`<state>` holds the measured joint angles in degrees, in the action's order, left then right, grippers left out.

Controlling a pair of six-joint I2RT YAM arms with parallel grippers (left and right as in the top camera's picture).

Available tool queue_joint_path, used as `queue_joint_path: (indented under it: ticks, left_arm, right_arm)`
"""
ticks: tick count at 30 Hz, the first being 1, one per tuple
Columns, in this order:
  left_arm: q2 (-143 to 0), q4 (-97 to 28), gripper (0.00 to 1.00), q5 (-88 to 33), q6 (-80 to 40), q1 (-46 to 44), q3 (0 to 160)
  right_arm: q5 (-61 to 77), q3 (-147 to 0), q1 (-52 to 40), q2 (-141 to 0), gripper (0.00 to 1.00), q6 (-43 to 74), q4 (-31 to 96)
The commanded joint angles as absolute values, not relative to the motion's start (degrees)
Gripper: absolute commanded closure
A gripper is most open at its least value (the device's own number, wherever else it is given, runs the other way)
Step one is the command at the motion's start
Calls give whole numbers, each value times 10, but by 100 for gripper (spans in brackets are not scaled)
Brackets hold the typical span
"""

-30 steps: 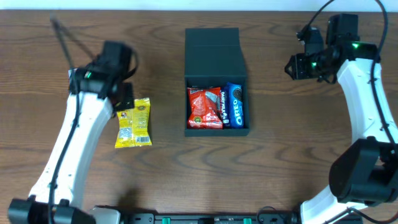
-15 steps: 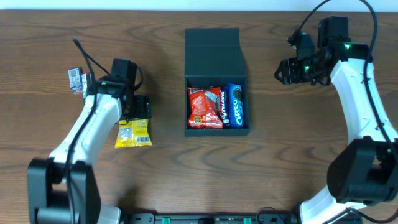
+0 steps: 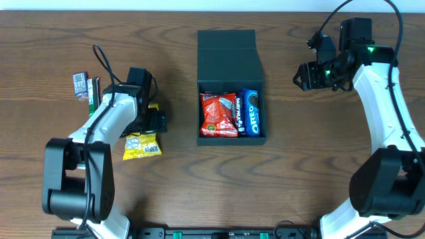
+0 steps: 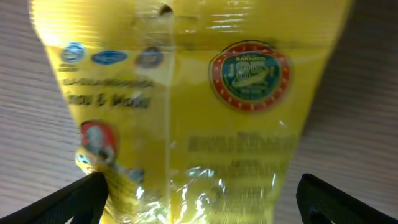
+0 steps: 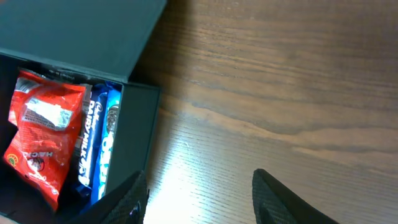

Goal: Pack container
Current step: 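Grasp the yellow candy bag on the table with the left gripper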

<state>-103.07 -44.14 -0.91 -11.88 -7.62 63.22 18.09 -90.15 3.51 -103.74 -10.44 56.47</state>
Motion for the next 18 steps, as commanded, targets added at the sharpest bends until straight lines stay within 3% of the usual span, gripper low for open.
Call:
queue_joint_path:
  ticks: [1,3,7,10,13,18]
  left_arm:
    - [-1055,-445,0,-15,-118,-80,627]
    - [-1057,-444,15,-15,-118,-80,627]
    - [-1057,-444,33,-15,-118,-80,627]
    - [-1057,-445,53,-15,-118,-80,627]
    - [-1057,-445,63,-15,-121,-80,628]
    - [-1052,-458,70,-13,-135,-81,645]
  right_arm:
    - [187,-898,30,-1023,45,-108,562]
    - [187,-898,30,-1023,45,-108,559]
    - [187,-898,30,-1023,45,-108,555]
    - [187,-898,30,-1023,45,-108,553]
    - [187,-898,30,-1023,45,-108,551]
    - [187,-898,30,-1023,45,-108,548]
